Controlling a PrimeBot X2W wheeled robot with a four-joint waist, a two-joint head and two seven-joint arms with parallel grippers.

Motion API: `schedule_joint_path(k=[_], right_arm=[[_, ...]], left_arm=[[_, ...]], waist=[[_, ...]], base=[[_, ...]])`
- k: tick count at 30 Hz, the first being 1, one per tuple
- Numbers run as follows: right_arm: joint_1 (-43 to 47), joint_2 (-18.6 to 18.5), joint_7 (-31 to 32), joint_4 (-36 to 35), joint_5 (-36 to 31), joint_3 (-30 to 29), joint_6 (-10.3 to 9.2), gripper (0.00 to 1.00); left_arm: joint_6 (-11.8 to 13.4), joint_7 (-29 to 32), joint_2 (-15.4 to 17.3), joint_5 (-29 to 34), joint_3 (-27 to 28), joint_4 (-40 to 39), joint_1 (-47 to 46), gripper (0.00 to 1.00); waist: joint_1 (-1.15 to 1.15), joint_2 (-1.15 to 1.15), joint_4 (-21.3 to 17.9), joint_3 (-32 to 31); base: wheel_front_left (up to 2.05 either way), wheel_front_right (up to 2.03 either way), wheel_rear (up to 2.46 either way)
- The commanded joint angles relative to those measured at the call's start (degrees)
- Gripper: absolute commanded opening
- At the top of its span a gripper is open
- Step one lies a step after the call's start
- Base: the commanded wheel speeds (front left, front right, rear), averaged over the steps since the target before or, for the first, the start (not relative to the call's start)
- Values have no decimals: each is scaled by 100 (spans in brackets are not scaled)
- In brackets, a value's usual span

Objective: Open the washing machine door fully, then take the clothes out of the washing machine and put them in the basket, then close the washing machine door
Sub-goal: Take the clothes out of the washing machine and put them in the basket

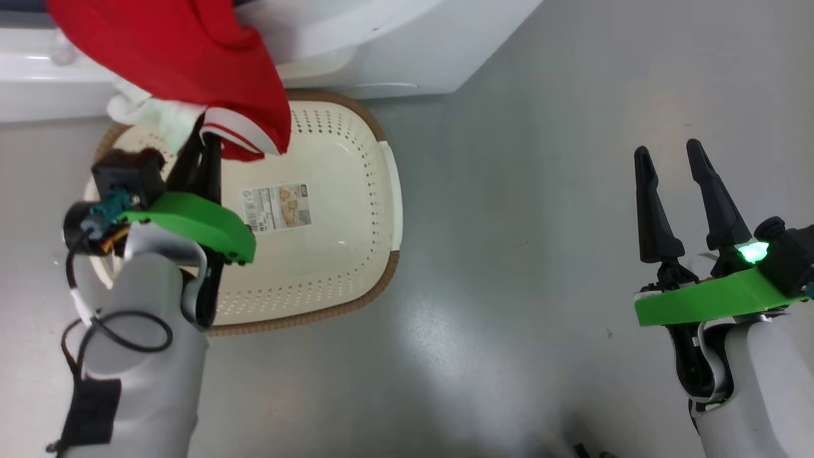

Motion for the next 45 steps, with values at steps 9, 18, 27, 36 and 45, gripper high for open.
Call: schedule_joint_path(k=[9, 18, 27, 36, 45], right_arm=[[-74, 46, -37, -152, -19, 174, 37, 100], [-94, 27, -37, -146, -58, 103, 37, 100], [-43, -58, -37, -153, -98, 26, 37, 100], [37, -142, -37, -131, -122, -14, 37, 100], [176, -238, -37, -121, -116, -38, 37, 100]], left_arm=[[-32, -28, 274, 141, 161, 646, -489, 24], [-32, -28, 211, 13, 164, 497, -446, 100], [-32, -28, 138, -119, 102, -220, 28, 100], [-33, -28, 113, -323, 94, -1174, 648, 100], [-33, -28, 111, -255, 209, -2167, 1449, 100]], waist=[[0, 0, -214, 294], [0, 0, -93, 246], [0, 0, 144, 115], [0, 0, 304, -76], [0, 0, 428, -304]], base=[[0, 0, 0], [0, 0, 0], [0, 0, 0], [0, 0, 0], [0, 0, 0]])
